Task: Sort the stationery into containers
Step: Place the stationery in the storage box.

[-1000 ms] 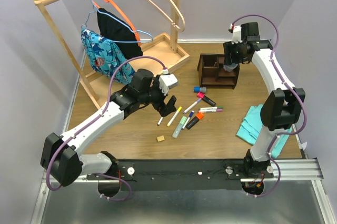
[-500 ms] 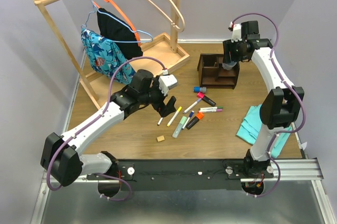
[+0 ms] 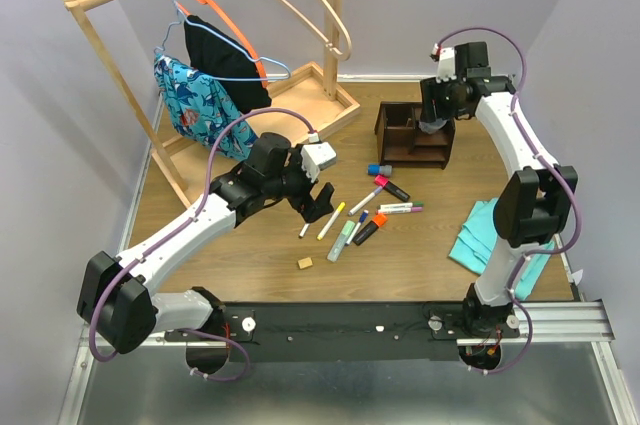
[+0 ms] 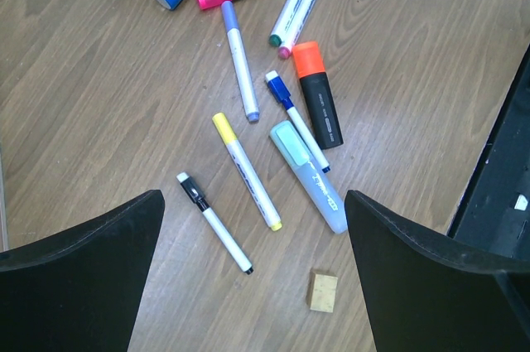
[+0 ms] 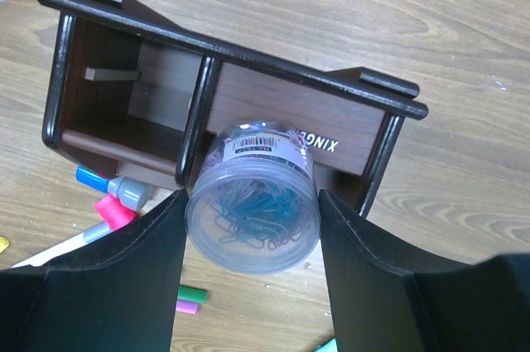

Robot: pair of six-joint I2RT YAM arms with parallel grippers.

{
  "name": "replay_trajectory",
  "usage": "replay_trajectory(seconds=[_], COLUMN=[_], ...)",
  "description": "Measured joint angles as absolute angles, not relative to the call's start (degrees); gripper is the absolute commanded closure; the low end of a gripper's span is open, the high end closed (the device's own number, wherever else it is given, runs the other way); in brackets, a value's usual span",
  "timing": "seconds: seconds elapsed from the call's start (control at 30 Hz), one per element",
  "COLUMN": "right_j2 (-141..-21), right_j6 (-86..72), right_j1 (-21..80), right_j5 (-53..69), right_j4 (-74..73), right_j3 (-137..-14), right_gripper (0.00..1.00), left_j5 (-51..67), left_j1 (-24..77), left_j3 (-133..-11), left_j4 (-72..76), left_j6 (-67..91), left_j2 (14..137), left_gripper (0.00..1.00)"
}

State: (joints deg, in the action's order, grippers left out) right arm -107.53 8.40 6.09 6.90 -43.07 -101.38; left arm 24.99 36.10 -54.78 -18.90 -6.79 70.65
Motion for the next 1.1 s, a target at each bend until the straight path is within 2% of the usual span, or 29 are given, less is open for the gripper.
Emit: replay_trajectory(seconds=[0.57, 1.1], right_j2=[-105.8, -108.5], right_j6=[8.2, 7.7], right_j1=[7.0, 7.2], right_j5=[7.1, 7.1], right_j4=[-44.6, -44.6], right_j3=[-94.2, -97.8], right_gripper=[0.75, 0.74], left_j5=[25.1, 25.2], left_j1=[36.1, 36.1], left_j3=[-53.5, -53.4], left_j4=[-17.2, -16.8], left_j6=[-5.7, -5.5], left_j2=[70.7, 70.7], left_gripper=[0.01, 0.01])
